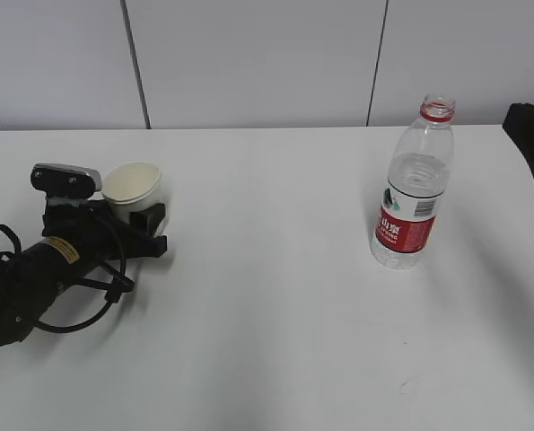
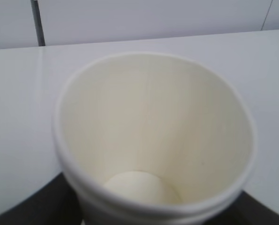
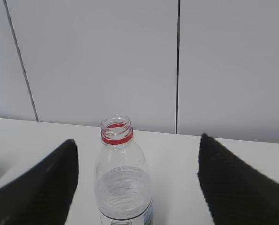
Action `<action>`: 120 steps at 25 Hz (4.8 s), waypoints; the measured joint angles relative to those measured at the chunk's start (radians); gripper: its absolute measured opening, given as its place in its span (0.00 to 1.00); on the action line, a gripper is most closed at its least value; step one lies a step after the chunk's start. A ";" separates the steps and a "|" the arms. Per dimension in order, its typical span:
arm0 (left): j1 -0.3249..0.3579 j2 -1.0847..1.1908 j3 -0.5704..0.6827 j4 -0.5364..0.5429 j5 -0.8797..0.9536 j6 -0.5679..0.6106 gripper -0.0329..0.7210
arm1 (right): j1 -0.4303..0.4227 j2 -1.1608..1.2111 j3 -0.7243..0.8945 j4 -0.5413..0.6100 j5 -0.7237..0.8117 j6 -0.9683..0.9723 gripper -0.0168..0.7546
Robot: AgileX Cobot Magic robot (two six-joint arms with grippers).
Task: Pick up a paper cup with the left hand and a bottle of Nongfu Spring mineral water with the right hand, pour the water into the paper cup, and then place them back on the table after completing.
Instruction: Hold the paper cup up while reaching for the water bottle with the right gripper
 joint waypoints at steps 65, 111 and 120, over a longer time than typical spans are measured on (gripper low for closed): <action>0.000 -0.012 -0.001 0.218 0.000 -0.026 0.53 | 0.000 0.753 -0.156 -0.061 -0.471 0.052 0.79; 0.000 -0.012 -0.001 0.248 0.000 -0.026 0.53 | 0.000 0.969 -0.335 -0.087 -0.538 0.071 0.86; 0.000 -0.012 -0.001 0.252 0.000 -0.026 0.53 | 0.000 0.971 -0.335 -0.087 -0.548 0.071 0.76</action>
